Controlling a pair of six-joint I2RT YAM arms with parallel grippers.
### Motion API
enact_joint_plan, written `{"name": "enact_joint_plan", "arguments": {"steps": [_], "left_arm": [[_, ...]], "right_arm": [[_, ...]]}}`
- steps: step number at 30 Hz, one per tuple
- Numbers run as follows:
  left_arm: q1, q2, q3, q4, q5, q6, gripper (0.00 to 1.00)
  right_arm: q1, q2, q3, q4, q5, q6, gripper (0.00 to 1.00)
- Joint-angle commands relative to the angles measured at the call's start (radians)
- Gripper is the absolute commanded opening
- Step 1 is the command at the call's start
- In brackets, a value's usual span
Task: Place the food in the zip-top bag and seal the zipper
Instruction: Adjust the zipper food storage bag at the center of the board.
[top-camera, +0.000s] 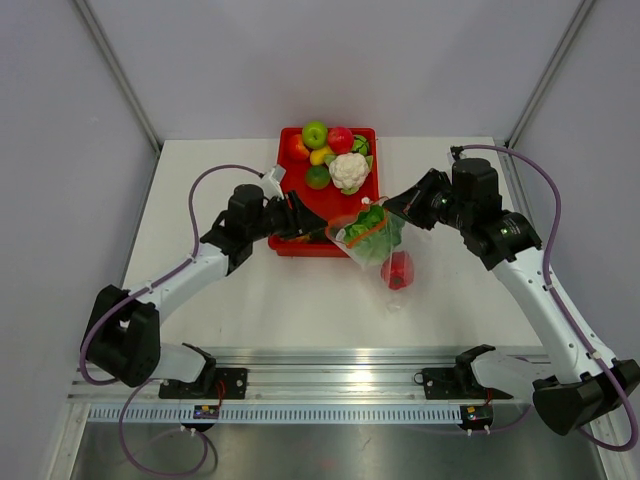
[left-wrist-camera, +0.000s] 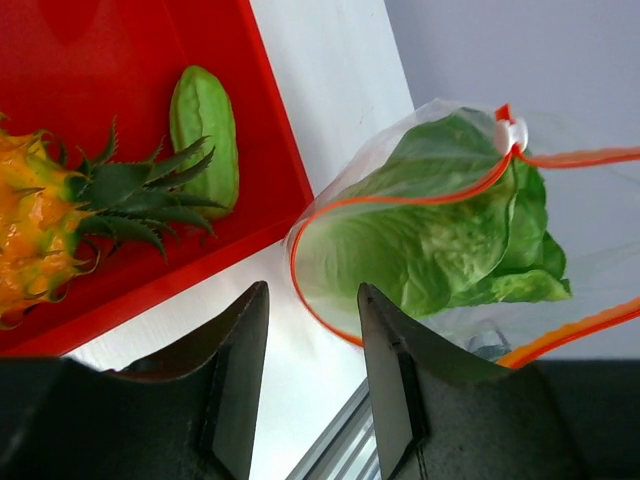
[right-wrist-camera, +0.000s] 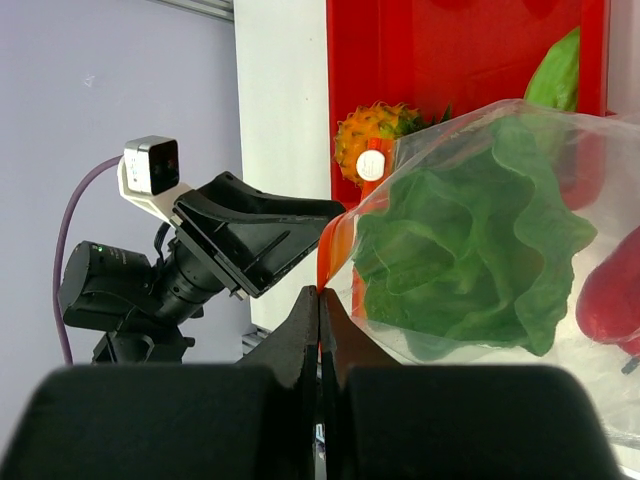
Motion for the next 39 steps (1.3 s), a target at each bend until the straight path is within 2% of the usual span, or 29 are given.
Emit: {"name": "enact_joint_plan", "arguments": {"steps": [1,15,18,21,22,28,34,36,39], "left_arm": [[0.002,0.006,0.034,0.107,0.014,-0.045,0.43],[-0.039,0.126,0.121,0.025,0.071,0.010,0.41],[-0.067,0.129,0.146,-0.014,0.053,0.040,0.33],[-0.084,0.131,0.184,-0.073,0.050,0.073,0.11],[-0.088,0.129,0.198,-0.101,0.047,0.080,0.00],[-0.176,0.147,0.333,-0.219,0.036,0.139,0.00],[-0.277,0.128,0.471,-0.264,0.019,0.143,0.00],[-0.285,0.134,0.462,-0.252,0.004,0.134,0.00],[-0.289,0.222,0.431,-0.239,0.011,0.116,0.00]], "right_arm": [[0.003,-0.034,0.008,0.042,0.002,-0.005,0.00],[0.003,-0.025,0.005,0.051,-0.002,0.001,0.00],[0.001,-0.025,0.004,0.051,-0.001,-0.001,0.00],[0.001,-0.024,0.004,0.045,0.004,-0.007,0.00],[0.001,-0.024,0.004,0.034,0.015,-0.015,0.00],[-0.005,-0.033,0.042,-0.079,0.148,-0.113,0.00],[-0.005,-0.059,0.200,-0.219,0.222,-0.206,0.00],[-0.004,-0.070,0.174,-0.271,0.272,-0.229,0.00],[-0.005,-0.097,0.023,-0.300,0.408,-0.252,0.00]]}}
